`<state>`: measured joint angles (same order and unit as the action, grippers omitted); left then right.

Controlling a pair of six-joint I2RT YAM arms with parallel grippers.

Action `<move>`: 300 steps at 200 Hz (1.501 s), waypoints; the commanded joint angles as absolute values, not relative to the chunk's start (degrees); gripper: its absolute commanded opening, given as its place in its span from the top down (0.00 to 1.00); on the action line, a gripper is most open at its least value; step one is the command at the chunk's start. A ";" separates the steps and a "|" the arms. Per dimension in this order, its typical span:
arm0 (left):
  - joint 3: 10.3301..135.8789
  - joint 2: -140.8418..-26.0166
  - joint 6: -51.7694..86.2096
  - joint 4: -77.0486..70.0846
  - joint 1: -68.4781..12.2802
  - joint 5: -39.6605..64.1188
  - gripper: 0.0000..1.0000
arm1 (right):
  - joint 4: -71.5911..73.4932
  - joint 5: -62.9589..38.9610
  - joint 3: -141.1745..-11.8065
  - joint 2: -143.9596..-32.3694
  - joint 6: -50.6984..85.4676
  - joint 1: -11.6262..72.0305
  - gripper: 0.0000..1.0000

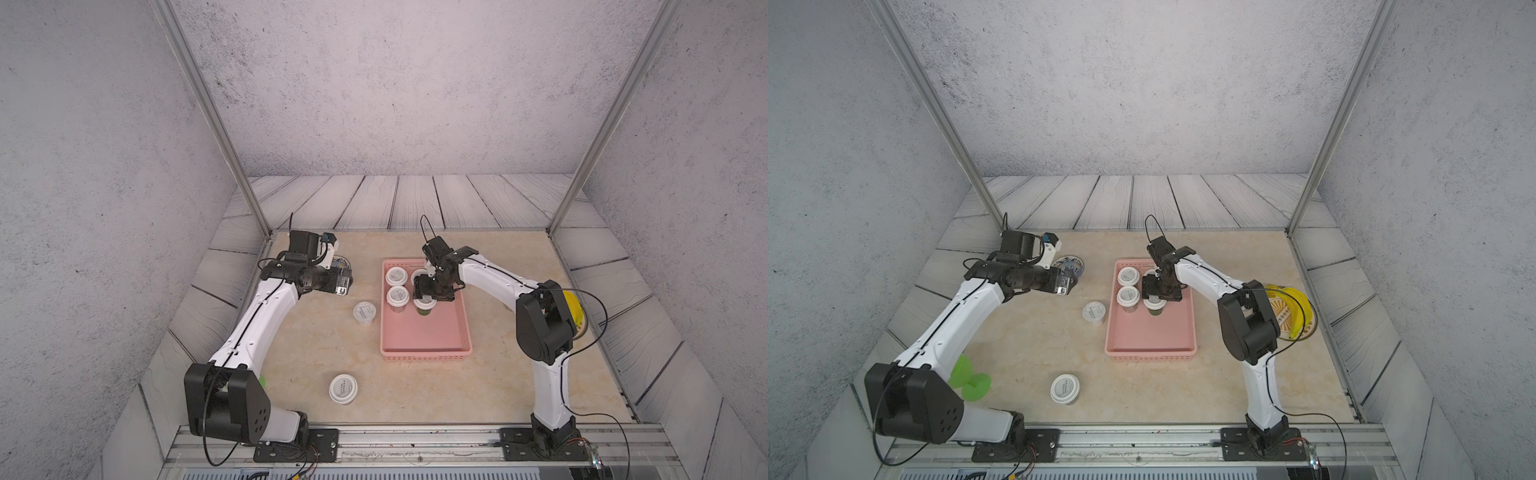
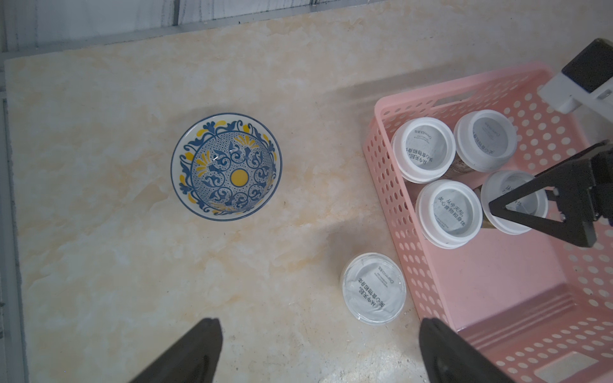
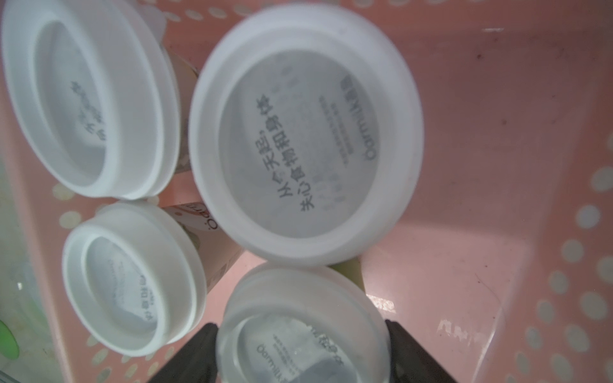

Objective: Put the yogurt in the basket
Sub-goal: Place the yogurt in the basket.

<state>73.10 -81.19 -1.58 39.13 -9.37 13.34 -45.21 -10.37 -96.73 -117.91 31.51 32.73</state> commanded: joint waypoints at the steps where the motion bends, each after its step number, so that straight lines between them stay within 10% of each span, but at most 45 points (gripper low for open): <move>1: 72.73 -79.87 -1.14 38.96 -8.61 14.06 0.02 | -46.25 -9.70 -98.25 -119.36 31.03 32.94 0.19; 300: 76.93 -74.85 -26.75 65.22 -9.03 28.90 0.01 | -50.60 1.47 -84.84 -92.53 21.34 24.95 0.00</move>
